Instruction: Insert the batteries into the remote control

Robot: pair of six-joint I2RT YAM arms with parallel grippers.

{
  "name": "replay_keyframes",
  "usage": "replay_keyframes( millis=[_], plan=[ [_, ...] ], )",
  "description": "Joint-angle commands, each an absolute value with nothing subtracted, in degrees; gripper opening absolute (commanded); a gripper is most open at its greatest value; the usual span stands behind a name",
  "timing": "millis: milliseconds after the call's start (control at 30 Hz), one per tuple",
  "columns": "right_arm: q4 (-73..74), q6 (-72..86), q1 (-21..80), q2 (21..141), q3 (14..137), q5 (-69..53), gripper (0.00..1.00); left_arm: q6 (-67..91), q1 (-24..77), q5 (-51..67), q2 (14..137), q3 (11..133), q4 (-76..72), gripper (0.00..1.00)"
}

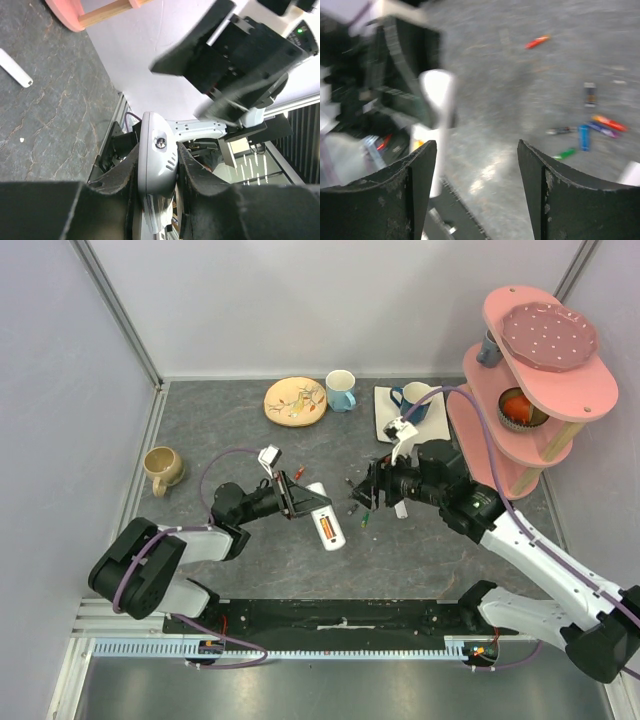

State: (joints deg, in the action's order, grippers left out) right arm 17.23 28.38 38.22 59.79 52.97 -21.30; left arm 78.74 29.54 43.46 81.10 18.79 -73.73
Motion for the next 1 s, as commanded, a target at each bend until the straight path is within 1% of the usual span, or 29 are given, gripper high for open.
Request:
replay_keyframes(
  millis=[0,67,100,167,233,333,433,567,633,667,733,767,867,967],
  plan=[
    [23.64,25.75,37.88,60.2,52.39,5.86,0.73,74.55,28.83,45.62,75.16,18.46,-79.36,0.02],
    [23.91,25.49,37.88,63.53,50.99,10.44,0.72,68.86,28.74,43.87,69.56,17.06,-71.14,0.02],
    [23.73,25.23,37.88,64.68,50.45,13.59,0.72,67.08,28.74,42.9,67.17,16.53,-62.92,0.02],
    [21.9,24.61,37.88,67.84,49.05,15.2,0.7,63.48,28.74,40.35,61.47,15.12,-56.63,0.02],
    [21.01,24.52,37.97,71.17,48.87,15.65,0.69,62.32,28.74,39.12,58.55,13.89,-51.61,0.02],
    [17.41,24.52,37.88,75.39,48.95,15.91,0.66,62.75,28.74,39.28,55.46,12.14,-51.32,0.02],
    [15.29,24.26,37.88,80.57,51.32,15.12,0.62,64.77,28.65,39.9,54.76,10.29,-54.65,0.02],
    [15.2,23.64,37.79,87.7,55.54,18.18,0.56,67.49,28.65,40.08,55.81,8.44,-59.74,0.02],
    [14.86,23.73,37.35,91.03,56.42,18.19,0.56,68.99,28.48,40.43,57.9,7.39,-63.7,0.02],
    [14.68,24.17,37.35,93.49,57.56,17.41,0.61,71.78,28.48,41.3,59.49,6.95,-70.25,0.02],
    [13.98,24.52,37.27,94.56,57.66,17.31,0.68,73.91,28.48,41.66,61.34,6.86,-73.81,0.02],
    [13.71,24.52,37.35,95.01,57.48,17.05,0.72,74.09,28.39,42.01,61.61,6.86,-74.09,0.02],
    [12.57,24.52,37.35,95.36,56.87,17.05,0.8,73.83,28.39,42.45,61.26,6.94,-73.31,0.02],
    [11.69,24.26,37.35,96.41,56.51,16.09,0.81,72.25,28.48,42.45,59.94,7.38,-70.32,0.02]
  ],
)
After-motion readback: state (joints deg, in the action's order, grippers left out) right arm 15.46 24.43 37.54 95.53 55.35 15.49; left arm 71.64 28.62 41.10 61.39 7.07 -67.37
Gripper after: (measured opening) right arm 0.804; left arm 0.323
